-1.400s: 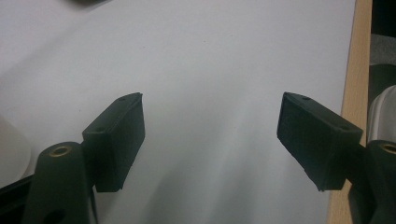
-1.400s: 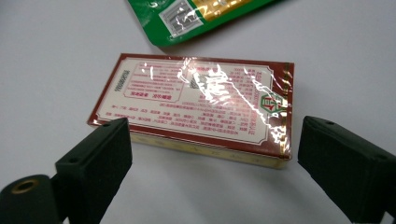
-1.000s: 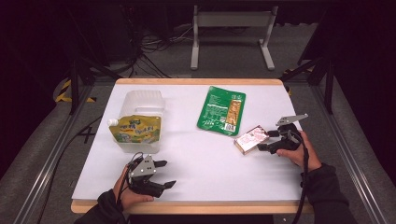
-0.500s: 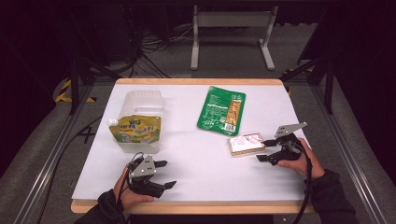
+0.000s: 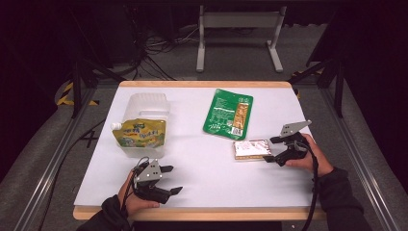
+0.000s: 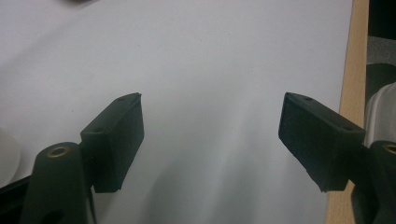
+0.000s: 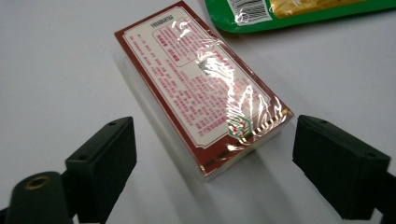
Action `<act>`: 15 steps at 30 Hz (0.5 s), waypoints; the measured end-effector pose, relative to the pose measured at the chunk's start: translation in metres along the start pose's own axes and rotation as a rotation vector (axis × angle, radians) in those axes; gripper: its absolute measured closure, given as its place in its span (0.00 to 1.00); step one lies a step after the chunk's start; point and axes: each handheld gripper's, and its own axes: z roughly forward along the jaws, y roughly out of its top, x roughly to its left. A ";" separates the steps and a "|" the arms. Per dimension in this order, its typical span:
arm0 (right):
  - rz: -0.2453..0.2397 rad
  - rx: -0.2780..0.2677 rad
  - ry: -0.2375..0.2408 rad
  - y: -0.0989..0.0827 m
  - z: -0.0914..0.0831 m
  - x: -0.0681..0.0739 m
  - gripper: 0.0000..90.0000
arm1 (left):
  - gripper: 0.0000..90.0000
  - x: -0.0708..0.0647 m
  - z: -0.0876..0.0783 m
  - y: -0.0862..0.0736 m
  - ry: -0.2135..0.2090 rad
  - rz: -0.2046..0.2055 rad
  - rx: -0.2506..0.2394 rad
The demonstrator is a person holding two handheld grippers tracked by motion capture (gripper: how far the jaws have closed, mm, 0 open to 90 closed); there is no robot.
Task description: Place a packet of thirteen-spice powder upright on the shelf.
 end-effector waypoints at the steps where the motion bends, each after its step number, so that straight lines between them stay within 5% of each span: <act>1: -0.006 0.004 0.000 0.001 0.004 -0.005 0.11 | 0.25 0.000 0.000 0.000 -0.001 -0.003 0.001; 5: -0.057 0.030 0.016 0.001 0.016 -0.012 0.09 | 0.25 0.001 0.002 0.001 -0.004 -0.003 0.008; 10: -0.071 0.011 0.038 0.004 0.023 -0.014 0.11 | 0.25 0.002 0.002 -0.001 -0.006 -0.009 0.010; 15: -0.083 0.052 0.055 0.003 0.028 -0.010 0.14 | 0.25 0.001 0.000 -0.001 -0.005 -0.010 0.004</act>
